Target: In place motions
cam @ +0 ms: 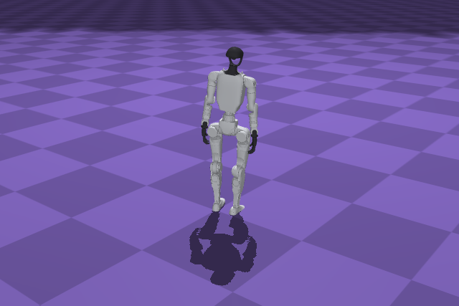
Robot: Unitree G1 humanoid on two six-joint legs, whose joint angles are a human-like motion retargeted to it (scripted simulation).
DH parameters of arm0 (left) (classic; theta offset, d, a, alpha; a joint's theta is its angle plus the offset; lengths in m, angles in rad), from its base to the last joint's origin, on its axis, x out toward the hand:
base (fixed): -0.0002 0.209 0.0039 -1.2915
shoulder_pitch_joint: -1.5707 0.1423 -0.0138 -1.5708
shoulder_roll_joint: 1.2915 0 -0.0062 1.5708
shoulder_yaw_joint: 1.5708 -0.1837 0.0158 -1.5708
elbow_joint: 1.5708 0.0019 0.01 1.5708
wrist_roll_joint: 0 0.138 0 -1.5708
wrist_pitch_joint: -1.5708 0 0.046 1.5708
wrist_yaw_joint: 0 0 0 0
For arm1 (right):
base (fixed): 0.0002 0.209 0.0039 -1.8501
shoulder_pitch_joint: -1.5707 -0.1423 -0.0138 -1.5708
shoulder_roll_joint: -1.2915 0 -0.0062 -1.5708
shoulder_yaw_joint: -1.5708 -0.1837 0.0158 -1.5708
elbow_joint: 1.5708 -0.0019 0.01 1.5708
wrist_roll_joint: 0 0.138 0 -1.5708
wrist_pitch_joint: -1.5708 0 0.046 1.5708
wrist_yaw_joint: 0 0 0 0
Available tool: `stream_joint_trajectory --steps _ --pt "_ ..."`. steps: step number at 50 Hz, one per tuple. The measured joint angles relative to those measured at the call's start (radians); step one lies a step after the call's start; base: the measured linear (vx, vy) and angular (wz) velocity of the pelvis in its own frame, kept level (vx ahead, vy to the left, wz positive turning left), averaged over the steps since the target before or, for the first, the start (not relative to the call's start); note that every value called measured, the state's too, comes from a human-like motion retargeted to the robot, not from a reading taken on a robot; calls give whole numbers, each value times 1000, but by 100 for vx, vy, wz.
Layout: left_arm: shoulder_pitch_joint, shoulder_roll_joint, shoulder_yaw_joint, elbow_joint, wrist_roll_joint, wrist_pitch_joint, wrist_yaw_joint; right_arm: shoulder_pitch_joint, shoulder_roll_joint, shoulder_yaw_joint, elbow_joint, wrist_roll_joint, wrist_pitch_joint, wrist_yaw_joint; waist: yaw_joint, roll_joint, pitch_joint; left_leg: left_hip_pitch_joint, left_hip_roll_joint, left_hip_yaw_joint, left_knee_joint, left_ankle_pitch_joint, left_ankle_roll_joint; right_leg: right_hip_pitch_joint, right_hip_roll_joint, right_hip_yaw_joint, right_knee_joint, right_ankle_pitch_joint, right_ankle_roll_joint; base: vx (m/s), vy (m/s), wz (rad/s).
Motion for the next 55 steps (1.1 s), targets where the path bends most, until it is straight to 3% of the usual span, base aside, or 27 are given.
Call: stream_joint_trajectory --steps 14,25,38,44,55 --pt "2 -5 0 -39 7 -4 -16 15 -26 -32 52 29 11 -18 83 12 4 -69 -46 -201 6 91 -54 47 -50 -177 -15 -38 23 6 19 76" --pt "13 12 0 -29 26 4 -12 30 -45 -62 52 23 6 -20 229 17 -14 -126 -88 -357 -13 186 -137 119 -94 -467 -25 -97 71 -7 28 133" --pt "37 41 25 24 67 32 20 22 -64 -109 18 28 -12 -25 466 11 12 -133 -140 -501 -43 253 -327 276 -104 -868 3 -163 141 -16 13 154" --pt "37 40 44 52 54 35 27 4 -65 -120 -10 30 -24 -17 601 3 64 -86 -217 -528 -41 259 -330 366 -133 -966 11 -155 189 -12 16 117" --pt "41 25 58 129 33 49 40 -78 -30 -95 -95 32 -47 39 741 -7 70 -98 -264 -578 -37 265 -330 386 -133 -1033 27 -160 225 -8 5 64"
